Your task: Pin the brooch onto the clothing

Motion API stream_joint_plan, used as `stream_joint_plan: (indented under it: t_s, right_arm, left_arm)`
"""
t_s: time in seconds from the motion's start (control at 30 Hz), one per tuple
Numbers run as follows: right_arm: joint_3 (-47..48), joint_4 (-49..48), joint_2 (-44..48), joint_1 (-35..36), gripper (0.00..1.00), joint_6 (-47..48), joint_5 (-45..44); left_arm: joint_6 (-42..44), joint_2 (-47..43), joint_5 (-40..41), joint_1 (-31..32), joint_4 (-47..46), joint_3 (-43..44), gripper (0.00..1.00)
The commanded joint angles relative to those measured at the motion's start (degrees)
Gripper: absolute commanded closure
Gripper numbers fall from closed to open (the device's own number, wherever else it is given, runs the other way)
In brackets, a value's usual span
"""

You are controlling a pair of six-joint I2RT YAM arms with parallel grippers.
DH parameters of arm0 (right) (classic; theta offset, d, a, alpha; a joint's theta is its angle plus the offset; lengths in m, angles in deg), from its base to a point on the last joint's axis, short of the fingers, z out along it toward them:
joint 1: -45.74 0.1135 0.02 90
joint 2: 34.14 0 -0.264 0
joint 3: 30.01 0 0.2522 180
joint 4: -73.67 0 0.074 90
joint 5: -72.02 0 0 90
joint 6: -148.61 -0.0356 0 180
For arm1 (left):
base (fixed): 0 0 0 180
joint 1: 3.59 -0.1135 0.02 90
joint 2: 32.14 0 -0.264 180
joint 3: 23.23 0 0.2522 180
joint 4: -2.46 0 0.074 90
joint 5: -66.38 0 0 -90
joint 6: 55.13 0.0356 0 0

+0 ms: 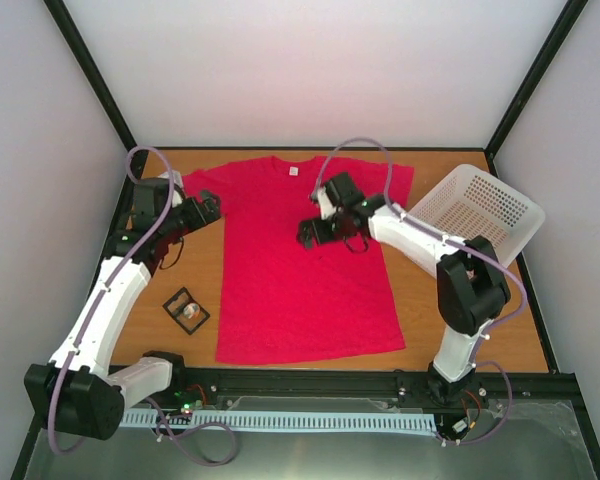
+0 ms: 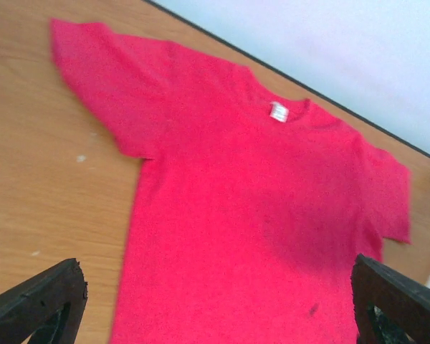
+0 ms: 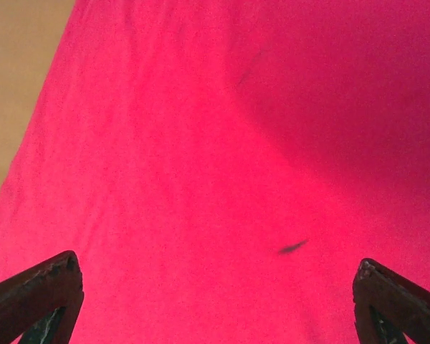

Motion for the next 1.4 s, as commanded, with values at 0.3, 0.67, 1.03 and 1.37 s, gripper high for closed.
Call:
stream_joint_plan:
  t_s: [0.3,0.67,1.03,1.37]
  right_arm:
    - [-3.2,-19.1,-5.1,25.1,0.08,0.1,8.8]
    - [28.0,-3.2,-28.0,39.2,0.18,0.2,-14.2]
    - [42.0,5.9,-37.6,43.2,0.26,4.4,-20.1]
    - [49.6,8.3,-42.5,43.1,0.39,5.4,-20.8]
  left_arm:
    - [-1.6,-9.7,4.6,-4.0,15.3,1.1,0.0]
    - [3.2,-15.6,7.4,-4.0,17.5,7.6,0.0]
    - [5.9,-17.0,7.9,-4.0,16.8,9.2,0.0]
    - [6.4,-17.1,7.5,-4.0,16.5,9.2,0.0]
